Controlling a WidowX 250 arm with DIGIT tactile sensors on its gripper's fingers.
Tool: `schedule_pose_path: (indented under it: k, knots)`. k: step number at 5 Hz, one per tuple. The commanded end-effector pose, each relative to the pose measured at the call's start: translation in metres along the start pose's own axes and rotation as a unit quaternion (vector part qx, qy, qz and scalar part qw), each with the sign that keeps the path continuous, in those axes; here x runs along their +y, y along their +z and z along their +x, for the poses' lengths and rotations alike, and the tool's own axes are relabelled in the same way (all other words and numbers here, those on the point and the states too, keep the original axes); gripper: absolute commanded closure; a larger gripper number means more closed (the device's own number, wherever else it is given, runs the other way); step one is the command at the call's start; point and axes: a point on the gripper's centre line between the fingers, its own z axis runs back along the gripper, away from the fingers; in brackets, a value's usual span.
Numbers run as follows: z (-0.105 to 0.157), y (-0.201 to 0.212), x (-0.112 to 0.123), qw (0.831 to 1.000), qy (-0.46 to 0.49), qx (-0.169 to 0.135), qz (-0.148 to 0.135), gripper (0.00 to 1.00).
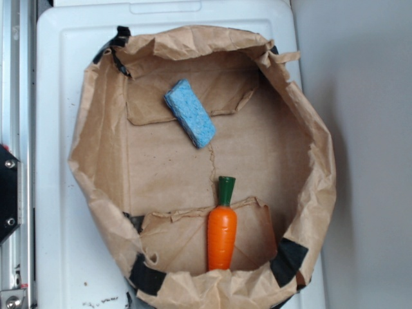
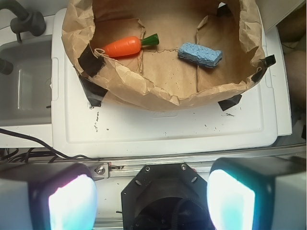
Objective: Grab the blue sponge.
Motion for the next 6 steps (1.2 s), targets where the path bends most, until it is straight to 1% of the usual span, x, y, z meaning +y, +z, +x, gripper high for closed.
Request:
schedule_pose_path:
  k: [1,2,3,4,5,6]
  knots:
    - [0.000,0.000,0.000,1.000,0.000,0.000,0.000,0.00]
    - [0.030,-0.011,0.009,0.999,-0.033,0.001,-0.030,0.00]
    - [0.060,-0.025,0.019,0.999,-0.029,-0.019,-0.006,0.00]
    - [0.077,-0.035,0.019,0.998,-0.050,-0.045,0.014,0.00]
    - [0.098,-0.053,0.011,0.994,-0.097,-0.051,0.018,0.00]
    - [0.119,-0.061,0.012,0.994,-0.109,-0.010,-0.023,0.00]
